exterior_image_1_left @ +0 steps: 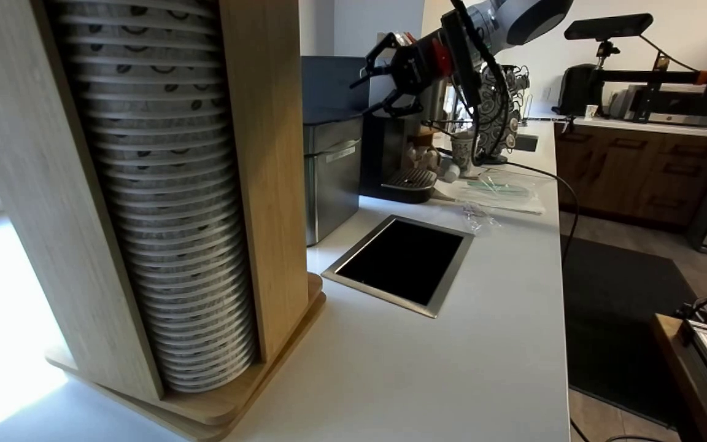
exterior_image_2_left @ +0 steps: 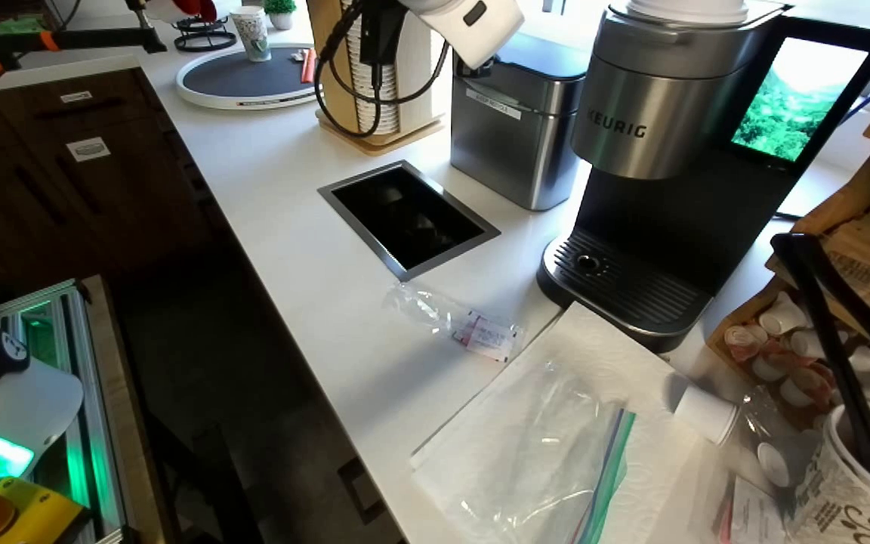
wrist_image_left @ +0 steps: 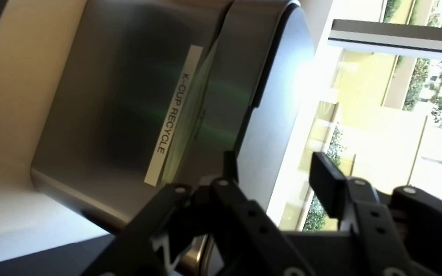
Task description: Open the bin
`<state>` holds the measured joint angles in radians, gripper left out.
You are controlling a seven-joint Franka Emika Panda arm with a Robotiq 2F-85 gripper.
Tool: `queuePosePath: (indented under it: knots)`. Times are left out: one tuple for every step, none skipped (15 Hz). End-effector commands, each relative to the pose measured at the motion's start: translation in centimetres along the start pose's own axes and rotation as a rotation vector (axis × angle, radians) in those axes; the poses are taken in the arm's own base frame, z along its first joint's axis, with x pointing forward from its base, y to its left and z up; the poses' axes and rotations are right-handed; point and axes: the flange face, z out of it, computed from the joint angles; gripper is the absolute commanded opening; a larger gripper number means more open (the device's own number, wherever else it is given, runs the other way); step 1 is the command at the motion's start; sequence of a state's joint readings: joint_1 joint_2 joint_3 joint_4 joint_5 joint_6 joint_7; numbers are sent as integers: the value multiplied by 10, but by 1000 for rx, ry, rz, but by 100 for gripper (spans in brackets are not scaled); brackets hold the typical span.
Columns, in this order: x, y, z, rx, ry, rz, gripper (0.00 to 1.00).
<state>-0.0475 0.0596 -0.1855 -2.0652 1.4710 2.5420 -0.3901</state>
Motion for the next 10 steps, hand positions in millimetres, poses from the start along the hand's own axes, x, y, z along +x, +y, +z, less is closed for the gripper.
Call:
queuePosePath:
  knots:
    - [2, 2, 5, 19, -24, 32, 55]
    - [1, 5, 6, -13, -26, 48, 54]
    - [1, 7, 4, -52, -15, 62, 54]
    - [1, 8, 2, -81, -5, 63, 52]
    - [3, 9, -1, -112, 3, 66, 51]
    - [6, 10, -3, -147, 19, 61, 52]
    - [8, 11, -5, -177, 26, 67, 54]
    - [12, 12, -4, -187, 19, 77, 56]
    - [14, 12, -2, -189, 8, 84, 60]
    - [14, 14, 2, -194, 0, 102, 57]
